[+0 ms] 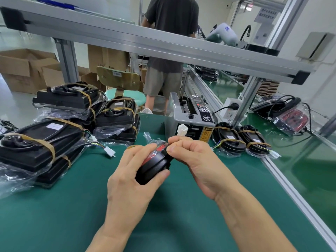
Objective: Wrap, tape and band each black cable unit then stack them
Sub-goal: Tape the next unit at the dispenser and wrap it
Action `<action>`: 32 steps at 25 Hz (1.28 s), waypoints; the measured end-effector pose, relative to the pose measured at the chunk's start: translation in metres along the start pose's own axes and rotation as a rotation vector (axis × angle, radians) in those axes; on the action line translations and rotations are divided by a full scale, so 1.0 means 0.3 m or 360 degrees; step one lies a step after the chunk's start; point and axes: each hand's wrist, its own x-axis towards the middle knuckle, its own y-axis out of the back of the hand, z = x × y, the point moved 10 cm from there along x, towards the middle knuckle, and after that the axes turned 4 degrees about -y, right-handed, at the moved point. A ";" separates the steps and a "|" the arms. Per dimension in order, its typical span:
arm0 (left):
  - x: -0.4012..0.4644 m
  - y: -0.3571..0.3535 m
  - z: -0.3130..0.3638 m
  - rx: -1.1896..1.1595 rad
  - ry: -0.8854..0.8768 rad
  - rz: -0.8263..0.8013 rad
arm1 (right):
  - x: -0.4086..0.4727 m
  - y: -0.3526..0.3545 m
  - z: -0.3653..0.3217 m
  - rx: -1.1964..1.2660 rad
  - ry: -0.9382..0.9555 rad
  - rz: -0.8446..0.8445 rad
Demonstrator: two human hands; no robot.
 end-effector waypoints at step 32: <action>-0.014 0.029 -0.020 -0.0238 -0.0067 0.0035 | -0.029 0.053 0.036 -0.0180 0.0331 0.0147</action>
